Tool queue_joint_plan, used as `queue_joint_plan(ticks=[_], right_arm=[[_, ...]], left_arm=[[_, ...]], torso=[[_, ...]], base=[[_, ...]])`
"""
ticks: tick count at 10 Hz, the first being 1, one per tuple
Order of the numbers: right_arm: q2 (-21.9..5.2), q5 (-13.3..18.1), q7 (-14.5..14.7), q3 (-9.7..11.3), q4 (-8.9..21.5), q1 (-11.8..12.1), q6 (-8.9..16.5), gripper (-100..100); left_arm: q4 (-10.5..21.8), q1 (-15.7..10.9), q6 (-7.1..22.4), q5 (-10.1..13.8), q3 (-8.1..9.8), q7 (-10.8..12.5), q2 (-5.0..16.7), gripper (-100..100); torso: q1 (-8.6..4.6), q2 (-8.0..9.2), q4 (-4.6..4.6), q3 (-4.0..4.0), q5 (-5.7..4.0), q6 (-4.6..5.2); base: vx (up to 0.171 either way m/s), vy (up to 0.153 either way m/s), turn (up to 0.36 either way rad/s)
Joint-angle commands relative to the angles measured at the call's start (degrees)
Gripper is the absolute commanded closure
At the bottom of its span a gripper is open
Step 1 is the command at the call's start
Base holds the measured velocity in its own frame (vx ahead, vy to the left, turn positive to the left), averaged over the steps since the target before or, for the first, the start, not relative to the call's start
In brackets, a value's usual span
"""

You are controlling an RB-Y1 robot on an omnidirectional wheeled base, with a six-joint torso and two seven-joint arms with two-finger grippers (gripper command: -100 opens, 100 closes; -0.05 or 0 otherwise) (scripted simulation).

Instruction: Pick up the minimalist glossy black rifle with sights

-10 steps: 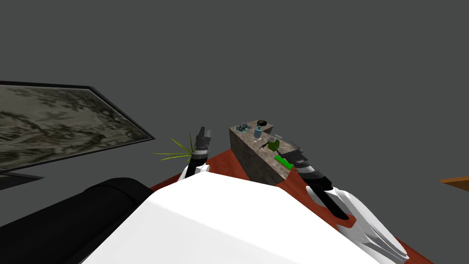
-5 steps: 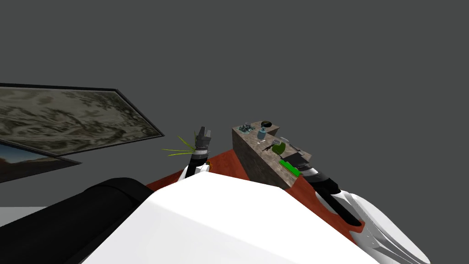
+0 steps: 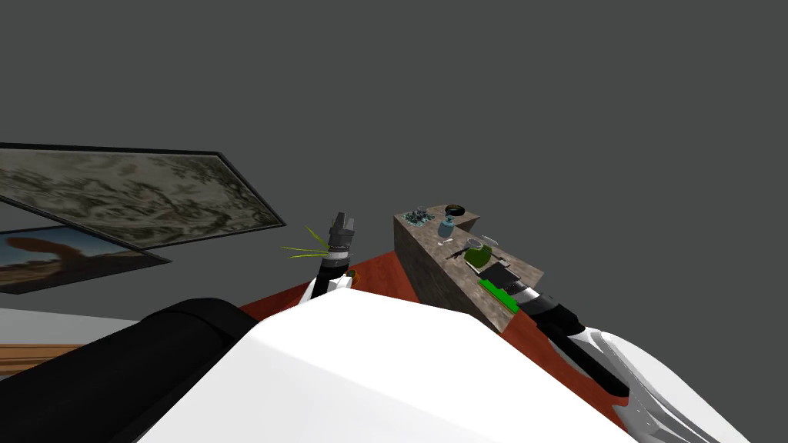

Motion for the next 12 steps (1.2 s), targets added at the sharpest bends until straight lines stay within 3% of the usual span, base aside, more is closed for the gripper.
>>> queue_joint_plan(ticks=[1, 3, 12], right_arm=[[-0.7, 1.6, 1.3, -0.4, 0.9, 0.2, -0.8, -100], [-2.4, 5.3, 4.3, -1.4, 2.9, 1.3, -2.5, -100], [-7.3, 17.6, 11.7, -3.3, 8.0, 5.5, -7.5, -100]], left_arm=[[0.0, 0.0, 0.0, 0.0, 0.0, 0.0, 0.0, 0], [0.0, 0.0, 0.0, 0.0, 0.0, 0.0, 0.0, 0], [0.0, 0.0, 0.0, 0.0, 0.01, 0.0, 0.0, 0]], torso=[[0.0, 0.0, 0.0, 0.0, 0.0, 0.0], [0.0, 0.04, 0.01, 0.02, 0.0, 0.0], [0.02, -0.09, -0.03, -0.06, 0.01, 0.03]], base=[[0.057, -0.009, 0.078], [0.065, -0.003, 0.165], [0.089, -0.008, 0.111]])
